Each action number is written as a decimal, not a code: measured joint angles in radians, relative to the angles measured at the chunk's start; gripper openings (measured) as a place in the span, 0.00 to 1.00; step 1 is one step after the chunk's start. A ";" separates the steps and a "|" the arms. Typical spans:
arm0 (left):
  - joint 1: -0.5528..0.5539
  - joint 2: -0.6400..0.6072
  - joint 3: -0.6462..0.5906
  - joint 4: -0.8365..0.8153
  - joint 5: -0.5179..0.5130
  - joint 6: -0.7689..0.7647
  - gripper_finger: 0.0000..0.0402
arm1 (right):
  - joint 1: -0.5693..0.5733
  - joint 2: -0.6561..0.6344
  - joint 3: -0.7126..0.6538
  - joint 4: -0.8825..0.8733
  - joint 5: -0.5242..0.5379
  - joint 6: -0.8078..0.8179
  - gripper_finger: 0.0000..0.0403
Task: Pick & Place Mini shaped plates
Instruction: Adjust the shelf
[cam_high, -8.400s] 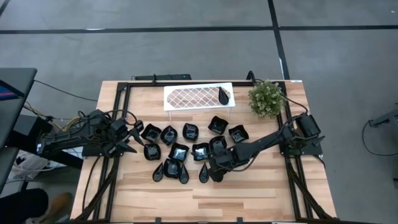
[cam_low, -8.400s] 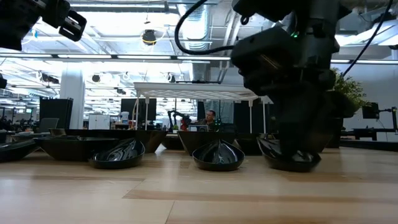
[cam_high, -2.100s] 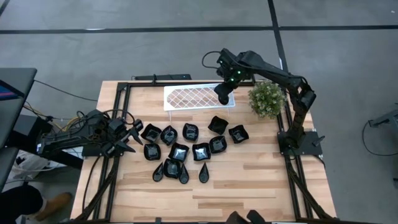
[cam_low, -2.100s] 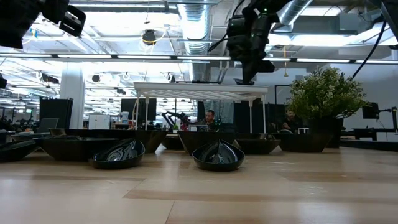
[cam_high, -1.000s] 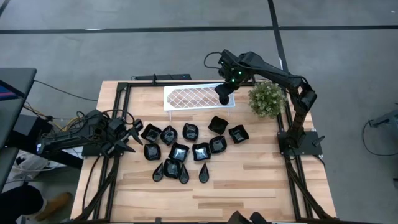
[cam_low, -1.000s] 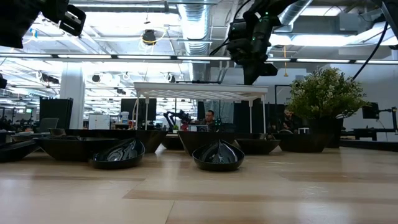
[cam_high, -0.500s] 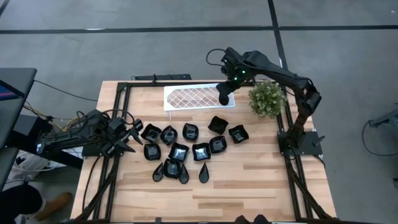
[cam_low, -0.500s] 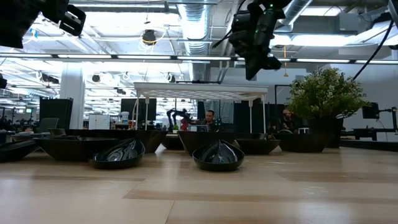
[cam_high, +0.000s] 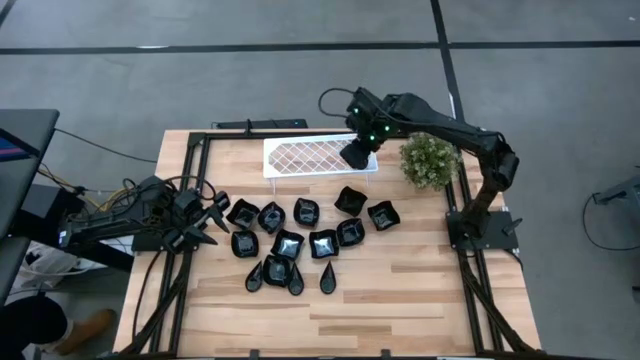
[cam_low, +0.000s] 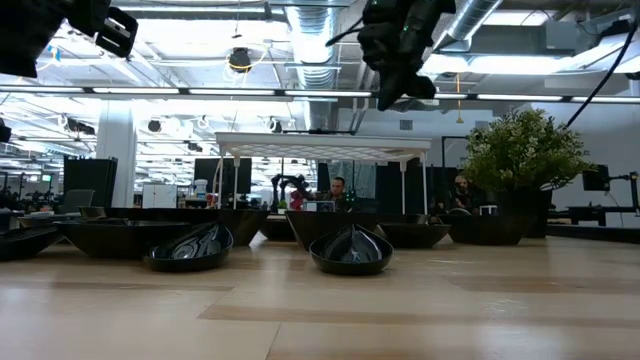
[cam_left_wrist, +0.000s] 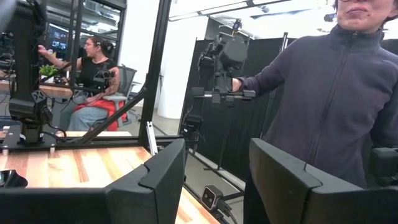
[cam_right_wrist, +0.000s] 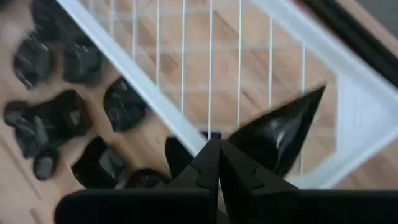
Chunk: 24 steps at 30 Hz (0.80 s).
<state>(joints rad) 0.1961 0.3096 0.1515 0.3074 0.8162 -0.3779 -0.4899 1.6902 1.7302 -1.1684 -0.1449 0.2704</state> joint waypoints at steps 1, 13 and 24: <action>0.000 0.000 0.000 0.001 0.000 0.000 0.45 | 0.019 -0.006 0.000 -0.012 0.022 0.014 0.00; 0.000 0.000 0.000 0.008 0.000 0.000 0.45 | 0.226 -0.167 0.000 -0.171 0.261 0.278 0.00; 0.000 0.000 0.000 0.009 0.000 0.000 0.45 | 0.401 -0.259 0.000 -0.283 0.357 0.498 0.00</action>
<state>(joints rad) 0.1962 0.3096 0.1516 0.3168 0.8165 -0.3782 -0.0886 1.4309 1.7302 -1.4517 0.2118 0.7687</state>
